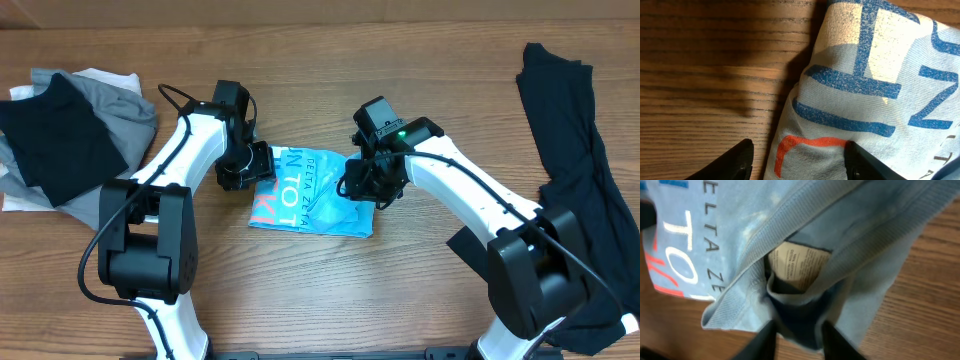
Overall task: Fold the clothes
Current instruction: 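Grasp the folded blue shirt's top edge with the left gripper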
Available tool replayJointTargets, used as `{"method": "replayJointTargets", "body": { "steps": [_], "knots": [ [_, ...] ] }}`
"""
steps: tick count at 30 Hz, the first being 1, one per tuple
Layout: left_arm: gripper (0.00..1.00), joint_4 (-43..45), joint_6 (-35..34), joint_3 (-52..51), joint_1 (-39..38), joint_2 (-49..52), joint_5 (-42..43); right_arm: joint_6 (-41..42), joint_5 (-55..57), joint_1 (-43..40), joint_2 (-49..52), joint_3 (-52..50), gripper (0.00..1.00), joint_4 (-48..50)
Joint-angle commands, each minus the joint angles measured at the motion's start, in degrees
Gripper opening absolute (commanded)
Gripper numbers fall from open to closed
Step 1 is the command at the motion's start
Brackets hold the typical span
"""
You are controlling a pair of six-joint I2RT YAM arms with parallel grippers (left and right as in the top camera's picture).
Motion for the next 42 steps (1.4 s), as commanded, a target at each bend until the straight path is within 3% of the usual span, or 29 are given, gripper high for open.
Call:
{"method": "replayJointTargets", "body": {
  "steps": [1,2,5,9,11,12,19,32,35,42],
  "knots": [
    [0.62,-0.15,0.07,-0.33,-0.39,-1.33,0.11,0.28,0.83,0.26,0.33,-0.42,0.08,0.26],
    [0.62,-0.17,0.07,-0.33,-0.37,-1.33,0.11,0.28,1.40,0.26,0.33,-0.42,0.04,0.17],
    [0.61,-0.17,0.07,-0.33,-0.37,-1.33,0.11,0.28,4.33,0.26,0.33,-0.42,0.04,-1.42],
    [0.61,-0.20,0.07,-0.35,-0.37,-1.33,0.11,5.42,20.35,-0.20,0.33,-0.42,0.04,-7.34],
    [0.61,-0.20,0.07,-0.33,-0.37,-1.33,0.11,6.47,23.15,-0.66,0.33,-0.42,0.05,-9.05],
    [0.61,-0.22,0.07,-0.35,-0.37,-1.33,0.11,6.45,23.30,-0.96,0.33,-0.46,0.21,-9.73],
    [0.61,-0.37,0.09,-0.35,-0.37,-1.33,0.11,7.96,23.21,-1.36,0.33,-0.46,0.34,-11.63],
    [0.60,0.66,0.07,-0.33,-0.37,-1.33,0.17,-3.39,6.86,-1.25,-4.11,4.42,0.36,-11.30],
    [0.56,5.07,4.04,1.53,-0.37,-1.40,4.72,-5.18,-1.79,-1.18,-4.11,4.42,0.35,-11.96],
    [0.63,18.10,6.54,8.85,-0.92,-1.36,4.55,-6.32,-6.54,-0.92,-4.11,4.31,0.34,-11.34]
  ]
}}
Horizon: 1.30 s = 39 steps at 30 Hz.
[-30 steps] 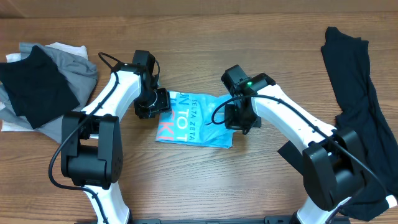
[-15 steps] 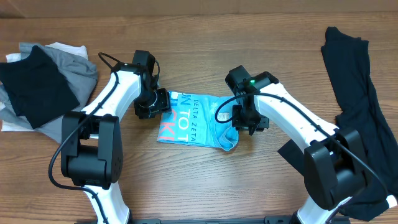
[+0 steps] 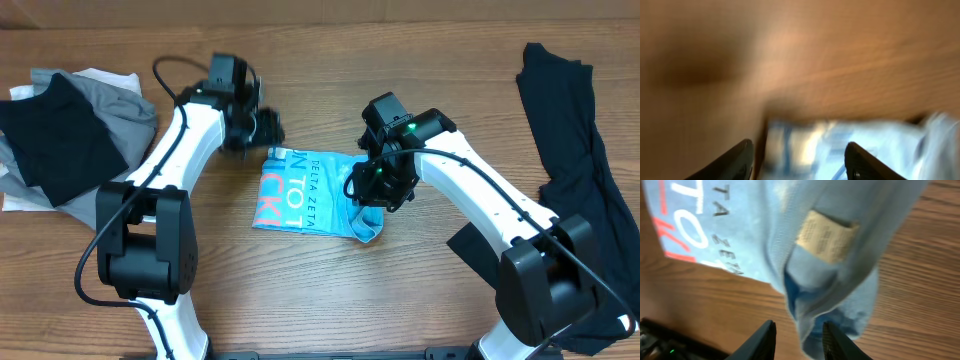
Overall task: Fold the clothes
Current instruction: 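Grasp the folded blue shirt's top edge with the left gripper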
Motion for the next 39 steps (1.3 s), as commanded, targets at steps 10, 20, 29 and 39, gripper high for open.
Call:
{"method": "replayJointTargets", "body": {
  "steps": [10,20,29,39],
  "knots": [
    [0.62,10.16,2.64,2.49,-5.05,3.58,0.98,-1.36,-3.74,1.29,-1.86,-7.89,0.33,4.09],
    [0.56,-3.52,3.19,2.49,-5.49,11.78,-3.76,2.14,11.82,-1.22,-1.81,-13.62,0.36,9.70],
    [0.40,-30.23,1.03,2.47,-5.25,11.72,-4.55,1.27,17.73,-5.35,-1.81,-13.62,0.37,15.23],
    [0.35,-28.06,-1.64,2.60,-5.11,1.27,-3.06,-4.35,20.20,-7.26,-2.86,-9.57,0.67,16.46]
  ]
}}
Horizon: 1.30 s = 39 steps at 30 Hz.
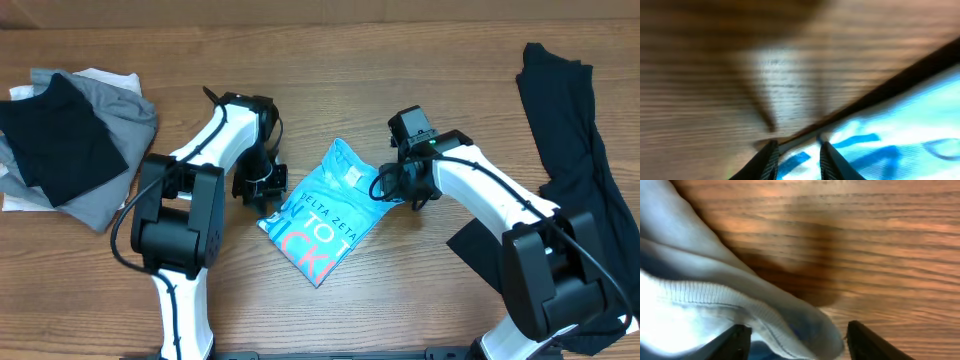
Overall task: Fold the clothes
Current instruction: 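Grasp the folded blue shirt's top edge with the left gripper, then carry the folded blue shirt left and place it on the clothes stack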
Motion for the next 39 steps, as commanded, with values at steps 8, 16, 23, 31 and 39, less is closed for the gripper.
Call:
{"method": "replayJointTargets", "body": {
  "steps": [8,16,23,31,39],
  "knots": [
    [0.96,26.36,10.58,0.28,0.35,-14.10,10.80,0.42,1.20,-2.12,-12.39,15.13,0.91,-9.25],
    [1.00,30.97,20.09,0.28,0.37,-6.05,19.93,1.03,0.96,-9.55,-16.63,15.72,1.00,-17.31],
    [1.00,35.82,21.49,0.28,0.37,0.17,24.57,1.03,0.96,-11.17,-16.63,15.69,1.00,-18.82],
    [0.95,34.38,20.33,0.28,-0.35,7.23,31.61,1.03,0.96,-11.17,-16.61,14.84,1.00,-19.17],
    [0.76,24.92,19.30,0.28,-1.64,11.67,34.29,1.03,0.98,-11.17,-16.61,14.58,1.00,-19.04]
  ]
}}
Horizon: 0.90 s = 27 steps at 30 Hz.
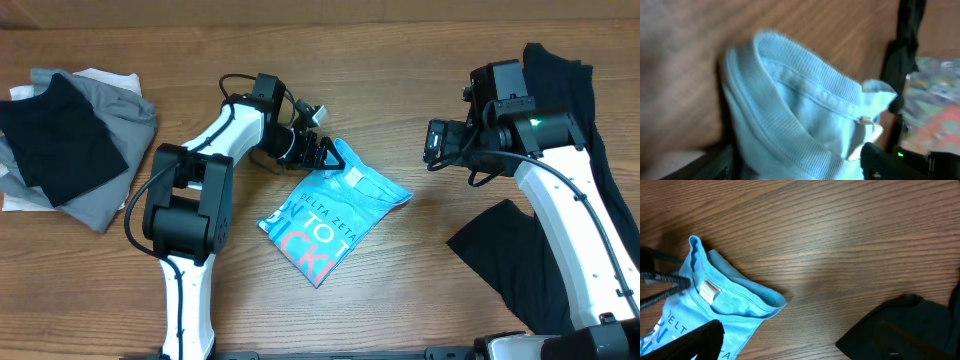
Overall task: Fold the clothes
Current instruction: 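Carry the folded blue shirt left and place it on the clothes stack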
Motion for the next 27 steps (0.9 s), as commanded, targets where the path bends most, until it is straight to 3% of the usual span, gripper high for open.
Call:
{"method": "replayJointTargets", "body": {
  "steps": [1,6,8,15,21,27],
  "knots": [
    [0.75,-2.60,-0.61,-2.43,-1.42,5.05,-3.37,0.22,0.39,-0.13,-0.31,-0.31,1.00,0.35],
    [0.72,-3.26,-0.59,-2.43,-3.61,5.20,-7.43,0.22,0.39,-0.13,-0.31,-0.31,1.00,0.35],
    [0.63,-3.19,-0.61,-2.43,-3.91,5.20,-7.56,0.22,0.39,-0.13,-0.31,-0.31,1.00,0.35],
    [0.04,-2.99,-1.05,-2.40,-3.89,5.20,-7.56,0.20,0.42,-0.13,-0.31,-0.31,1.00,0.37],
    [0.04,-3.58,-1.33,2.86,-2.01,3.96,-7.63,0.22,0.59,-0.15,-0.31,-0.31,1.00,0.57],
    [0.04,-4.31,-7.98,11.34,4.26,-4.98,-12.39,0.22,0.61,-0.15,-0.31,-0.31,1.00,0.63]
  ]
}}
